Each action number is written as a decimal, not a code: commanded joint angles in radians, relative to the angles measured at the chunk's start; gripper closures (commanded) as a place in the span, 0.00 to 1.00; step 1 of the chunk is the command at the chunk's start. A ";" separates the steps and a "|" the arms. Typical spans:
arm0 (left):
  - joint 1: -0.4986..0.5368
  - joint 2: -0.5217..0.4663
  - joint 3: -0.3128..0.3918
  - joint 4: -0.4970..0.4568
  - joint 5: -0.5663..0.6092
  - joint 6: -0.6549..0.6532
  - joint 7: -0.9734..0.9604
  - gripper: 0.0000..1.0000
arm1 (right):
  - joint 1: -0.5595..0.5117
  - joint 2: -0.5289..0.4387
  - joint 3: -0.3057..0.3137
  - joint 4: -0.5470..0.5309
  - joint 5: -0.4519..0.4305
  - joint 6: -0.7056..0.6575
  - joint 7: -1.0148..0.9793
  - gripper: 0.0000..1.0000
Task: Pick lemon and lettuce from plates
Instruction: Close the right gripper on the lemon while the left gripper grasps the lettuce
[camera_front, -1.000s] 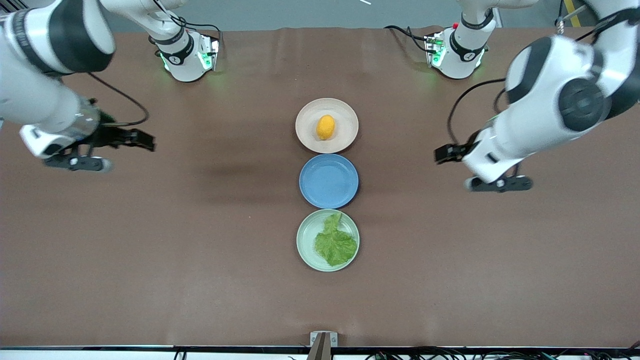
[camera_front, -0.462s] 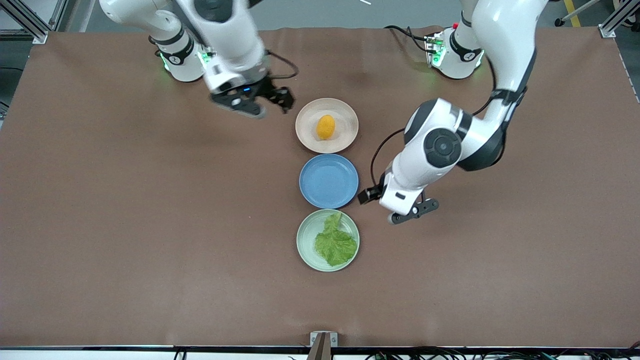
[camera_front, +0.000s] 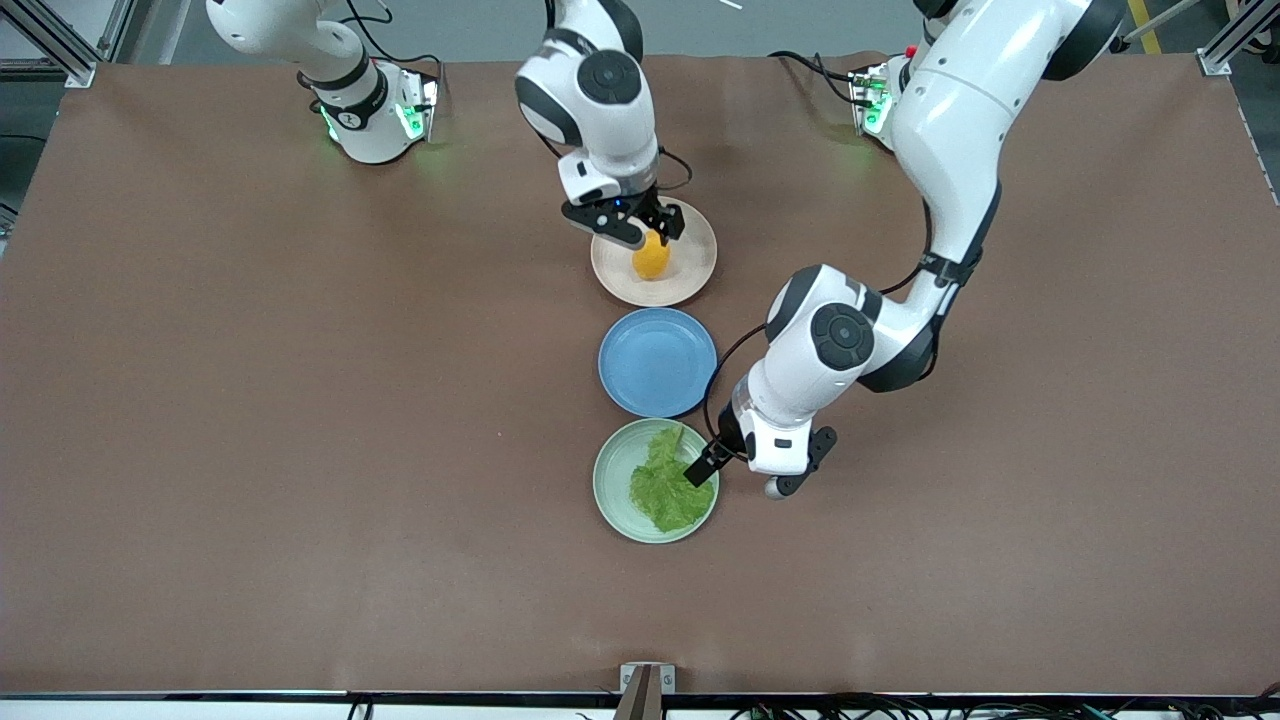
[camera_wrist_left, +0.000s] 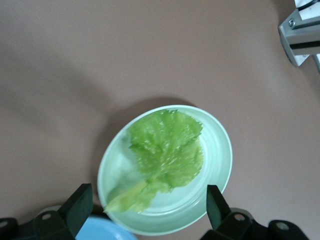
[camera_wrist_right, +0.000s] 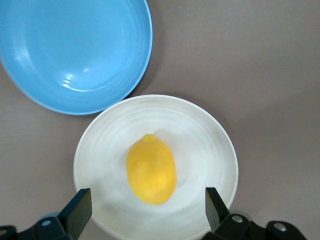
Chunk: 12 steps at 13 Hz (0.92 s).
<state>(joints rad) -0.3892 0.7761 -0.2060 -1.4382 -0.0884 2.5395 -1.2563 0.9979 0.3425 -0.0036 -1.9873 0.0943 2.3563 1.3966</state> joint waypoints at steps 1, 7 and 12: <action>-0.072 0.057 0.059 0.038 0.010 0.070 -0.054 0.00 | 0.034 0.044 -0.018 0.016 -0.027 0.020 0.044 0.00; -0.097 0.126 0.068 0.039 0.012 0.175 -0.055 0.00 | 0.090 0.141 -0.019 0.018 -0.047 0.138 0.108 0.00; -0.105 0.149 0.070 0.039 0.013 0.206 -0.055 0.16 | 0.094 0.167 -0.024 0.027 -0.083 0.140 0.121 0.01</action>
<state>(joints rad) -0.4791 0.9101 -0.1499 -1.4265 -0.0875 2.7347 -1.2941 1.0798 0.5003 -0.0126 -1.9734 0.0392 2.4966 1.4902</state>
